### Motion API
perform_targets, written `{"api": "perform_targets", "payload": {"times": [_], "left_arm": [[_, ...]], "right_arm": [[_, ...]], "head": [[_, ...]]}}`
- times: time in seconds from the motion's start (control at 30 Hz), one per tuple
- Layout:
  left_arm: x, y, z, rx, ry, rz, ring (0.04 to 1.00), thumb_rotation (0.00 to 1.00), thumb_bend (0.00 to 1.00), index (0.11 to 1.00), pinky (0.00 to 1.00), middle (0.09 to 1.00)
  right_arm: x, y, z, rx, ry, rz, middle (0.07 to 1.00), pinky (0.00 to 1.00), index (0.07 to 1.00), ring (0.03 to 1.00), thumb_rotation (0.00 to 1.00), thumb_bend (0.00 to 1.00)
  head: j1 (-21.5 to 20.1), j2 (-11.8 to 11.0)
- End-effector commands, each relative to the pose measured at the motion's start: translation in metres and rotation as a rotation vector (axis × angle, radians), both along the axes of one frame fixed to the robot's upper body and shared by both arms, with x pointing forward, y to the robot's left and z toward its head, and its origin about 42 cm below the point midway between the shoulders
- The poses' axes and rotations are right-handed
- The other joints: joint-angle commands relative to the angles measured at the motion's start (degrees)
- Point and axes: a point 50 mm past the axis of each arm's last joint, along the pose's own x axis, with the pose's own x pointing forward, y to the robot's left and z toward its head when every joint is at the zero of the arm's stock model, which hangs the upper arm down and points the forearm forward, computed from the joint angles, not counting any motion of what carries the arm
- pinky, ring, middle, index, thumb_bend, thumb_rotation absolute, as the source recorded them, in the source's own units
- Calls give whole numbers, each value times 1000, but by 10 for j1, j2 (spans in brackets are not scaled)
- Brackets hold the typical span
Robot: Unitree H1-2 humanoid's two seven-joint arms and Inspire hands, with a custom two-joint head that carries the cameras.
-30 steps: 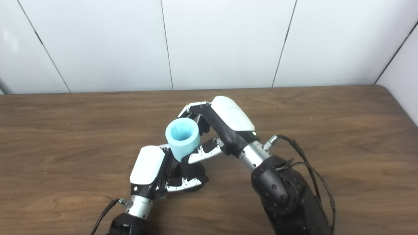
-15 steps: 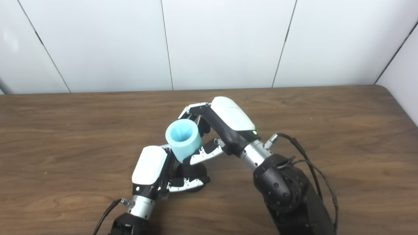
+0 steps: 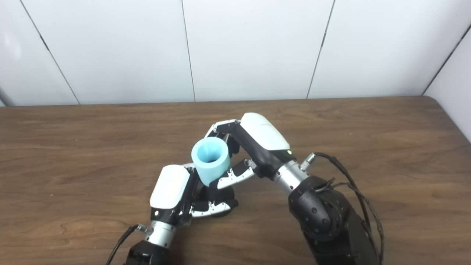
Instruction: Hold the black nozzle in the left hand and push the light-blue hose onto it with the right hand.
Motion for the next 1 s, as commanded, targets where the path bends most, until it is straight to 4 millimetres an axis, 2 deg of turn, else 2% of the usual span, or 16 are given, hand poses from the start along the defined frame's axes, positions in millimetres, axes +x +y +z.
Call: {"api": "perform_targets", "payload": {"times": [0.0,0.17,0.27,0.4,0.43,0.47,0.5,0.53,0.57,0.63,0.67,0.87,0.97], "left_arm": [[-16,-2,-26,69,125,-30,478,0,479,483,378,474],[-16,-1,-26,71,121,-31,486,0,478,485,373,475],[-17,-1,-26,71,121,-33,490,0,478,483,374,480],[-16,-1,-26,70,120,-33,490,0,478,481,377,480],[-16,-2,-26,70,120,-33,489,0,478,481,377,478],[-16,-2,-26,70,123,-33,483,0,478,483,375,474],[-16,-2,-26,70,125,-33,479,0,479,485,374,471],[-16,-2,-26,69,123,-33,477,0,479,485,374,470],[-16,-2,-26,69,122,-34,475,0,479,485,372,471],[-16,-2,-26,69,121,-35,474,0,479,486,371,468],[-16,-2,-26,70,122,-36,473,0,478,487,370,465],[-16,-2,-26,70,118,-34,466,0,478,489,366,463],[-16,-2,-26,70,120,-35,471,0,478,489,368,465]], "right_arm": [[6,-8,-4,-34,26,-44,494,342,531,362,0,512],[4,-6,-10,-57,43,-46,484,339,541,357,0,510],[3,-6,-12,-63,55,-47,509,379,522,373,0,513],[3,-7,-12,-55,63,-43,494,428,565,382,0,509],[3,-8,-11,-64,52,-35,499,435,564,389,0,510],[2,-8,-9,-73,43,-29,488,439,541,451,0,519],[2,-8,-8,-80,37,-26,561,453,597,514,36,704],[2,-8,-6,-97,22,-22,599,460,628,540,55,798],[2,-8,-4,-112,8,-19,666,533,677,615,119,876],[1,-9,0,-127,-13,-17,708,586,709,667,169,920],[0,-10,3,-127,-19,-19,738,644,739,713,198,944],[-3,-11,17,-146,-73,-33,789,692,803,786,273,998],[-6,-14,25,-167,-93,-48,832,785,837,844,329,1000]], "head": [[0,1],[-1,1],[-1,2],[-2,2],[-3,3],[-3,3],[-3,3],[-3,3],[-2,2],[-2,2],[-2,2],[-3,2],[-1,2]]}}
